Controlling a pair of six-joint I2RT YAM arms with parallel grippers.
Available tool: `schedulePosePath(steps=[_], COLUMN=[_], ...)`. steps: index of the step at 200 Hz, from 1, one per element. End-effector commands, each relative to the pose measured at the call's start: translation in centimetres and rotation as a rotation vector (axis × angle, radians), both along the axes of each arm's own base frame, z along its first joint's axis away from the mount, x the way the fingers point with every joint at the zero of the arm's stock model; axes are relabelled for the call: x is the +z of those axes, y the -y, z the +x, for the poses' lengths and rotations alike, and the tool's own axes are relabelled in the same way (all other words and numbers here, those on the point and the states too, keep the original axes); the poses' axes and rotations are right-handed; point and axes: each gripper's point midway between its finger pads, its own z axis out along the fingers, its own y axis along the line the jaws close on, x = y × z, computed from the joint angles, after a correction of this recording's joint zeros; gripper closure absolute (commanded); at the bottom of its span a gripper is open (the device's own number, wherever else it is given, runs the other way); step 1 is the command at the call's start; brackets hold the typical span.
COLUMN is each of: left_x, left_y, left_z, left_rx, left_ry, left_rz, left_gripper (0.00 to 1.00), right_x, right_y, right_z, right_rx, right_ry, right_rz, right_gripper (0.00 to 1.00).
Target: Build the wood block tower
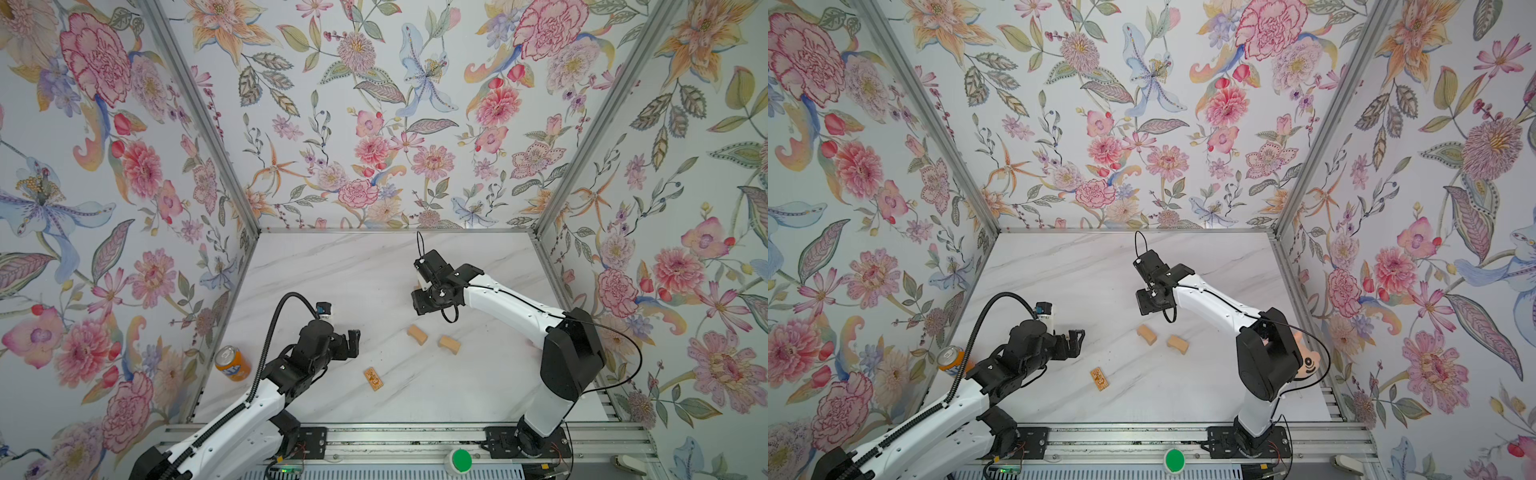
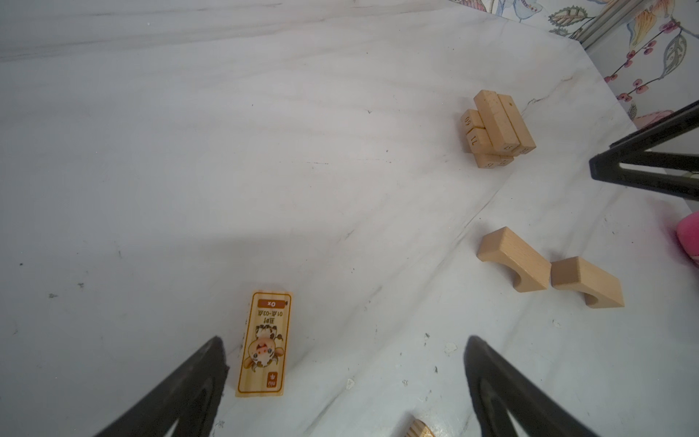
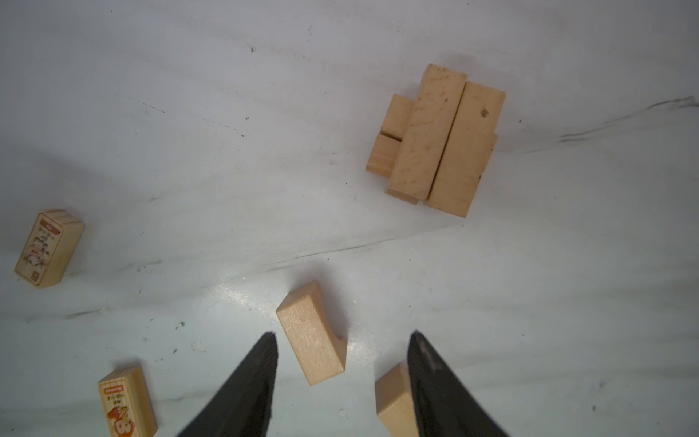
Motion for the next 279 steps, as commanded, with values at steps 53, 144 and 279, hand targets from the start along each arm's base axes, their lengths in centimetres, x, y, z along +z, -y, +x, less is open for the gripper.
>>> schedulePosePath(steps=[53,144,279], left_x=[-0.6,-1.3,-2.5], left_y=[-0.7,-0.9,-2.0], left_z=[-1.3,-1.9,-2.9], left_rx=[0.013,0.027,0.081], left_ry=[-0.019,-0.03,-0.054], left_rz=[-0.04,-0.067,-0.099], left_gripper=[0.01,0.01,0.02], right_x=[1.6,1.5,0.8], right_y=[0.5,-0.3,-4.1], right_z=[-2.3,-4.6,-10.9], right_rx=[0.007,0.045,0.204], right_ry=[0.018,0.002,-0.039], right_rz=[-0.027,-0.021,-0.009], right_gripper=[0.42,0.47,0.47])
